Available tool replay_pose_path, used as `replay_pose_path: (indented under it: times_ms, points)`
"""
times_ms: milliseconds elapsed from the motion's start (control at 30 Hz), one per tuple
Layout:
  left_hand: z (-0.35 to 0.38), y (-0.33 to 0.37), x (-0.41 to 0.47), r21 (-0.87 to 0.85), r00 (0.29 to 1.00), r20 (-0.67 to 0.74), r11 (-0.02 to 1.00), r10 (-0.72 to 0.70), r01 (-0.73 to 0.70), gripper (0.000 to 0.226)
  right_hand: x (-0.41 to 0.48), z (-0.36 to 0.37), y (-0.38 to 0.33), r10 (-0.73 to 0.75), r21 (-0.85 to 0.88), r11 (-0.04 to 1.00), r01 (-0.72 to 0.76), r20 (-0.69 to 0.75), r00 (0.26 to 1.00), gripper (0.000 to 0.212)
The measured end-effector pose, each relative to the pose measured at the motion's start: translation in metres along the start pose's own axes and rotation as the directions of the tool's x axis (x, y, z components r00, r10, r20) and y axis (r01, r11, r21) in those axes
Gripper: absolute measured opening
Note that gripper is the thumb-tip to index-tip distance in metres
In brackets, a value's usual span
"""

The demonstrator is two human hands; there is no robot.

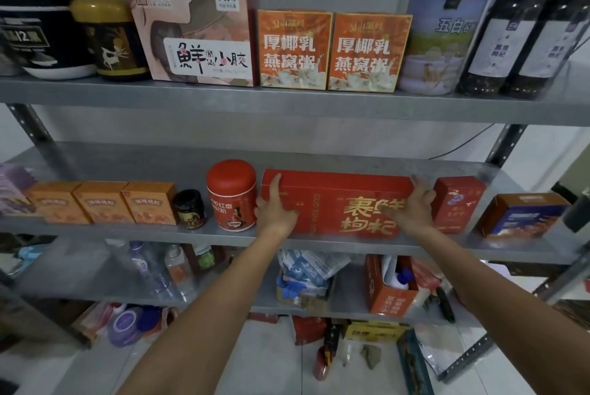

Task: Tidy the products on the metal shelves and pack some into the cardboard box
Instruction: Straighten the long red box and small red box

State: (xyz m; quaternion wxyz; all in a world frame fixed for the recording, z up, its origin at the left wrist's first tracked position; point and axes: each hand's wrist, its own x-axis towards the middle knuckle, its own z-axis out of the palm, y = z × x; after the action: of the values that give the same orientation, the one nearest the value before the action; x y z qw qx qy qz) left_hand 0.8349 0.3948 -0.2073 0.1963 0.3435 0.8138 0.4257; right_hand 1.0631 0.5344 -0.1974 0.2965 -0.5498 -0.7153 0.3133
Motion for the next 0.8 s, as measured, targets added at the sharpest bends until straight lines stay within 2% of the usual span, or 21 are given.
replay_pose_path:
  times_ms: [100, 167, 267, 333, 433, 500, 567, 700, 800]
  points:
    - [-0.002, -0.004, -0.01, -0.045, 0.996, -0.086, 0.999, -0.028, 0.024, 0.102, -0.008, -0.008, 0.004, 0.053, 0.082, 0.995, -0.05, -0.036, 0.998, 0.107]
    - [-0.004, -0.01, -0.013, -0.091, 0.993, -0.11, 0.995, -0.041, 0.032, 0.106, -0.012, -0.014, 0.006, 0.094, 0.079, 0.993, -0.092, -0.023, 0.995, 0.099]
    - [-0.008, -0.022, -0.013, -0.072, 0.997, -0.077, 0.997, -0.022, 0.017, 0.086, -0.015, -0.021, 0.011, 0.118, 0.029, 0.992, -0.119, 0.04, 0.992, 0.08]
    - [-0.012, -0.029, -0.01, -0.07, 0.999, -0.045, 0.998, -0.01, 0.007, 0.069, -0.016, -0.024, 0.013, 0.126, 0.061, 0.99, -0.129, 0.047, 0.991, 0.079]
    - [-0.016, -0.032, -0.008, -0.105, 1.0, 0.003, 0.994, 0.024, -0.023, 0.075, -0.018, -0.026, 0.016, 0.135, 0.155, 0.977, -0.146, 0.079, 0.988, 0.079]
    - [-0.019, -0.03, -0.012, -0.23, 0.996, 0.071, 0.973, 0.049, -0.031, 0.083, -0.02, -0.025, 0.016, 0.149, 0.201, 0.965, -0.168, 0.109, 0.983, 0.078]
    - [-0.019, -0.028, -0.017, -0.343, 0.989, 0.133, 0.939, 0.063, -0.014, 0.074, -0.022, -0.025, 0.015, 0.156, 0.227, 0.957, -0.18, 0.121, 0.98, 0.077]
    - [-0.023, -0.028, -0.013, -0.453, 0.996, 0.067, 0.891, 0.055, -0.018, 0.061, -0.024, -0.03, 0.012, 0.172, 0.339, 0.922, -0.189, 0.08, 0.982, 0.074]
    - [-0.026, -0.019, -0.013, -0.555, 0.992, 0.109, 0.831, 0.057, 0.013, 0.044, -0.028, -0.037, 0.009, 0.183, 0.446, 0.872, -0.201, 0.083, 0.98, 0.069]
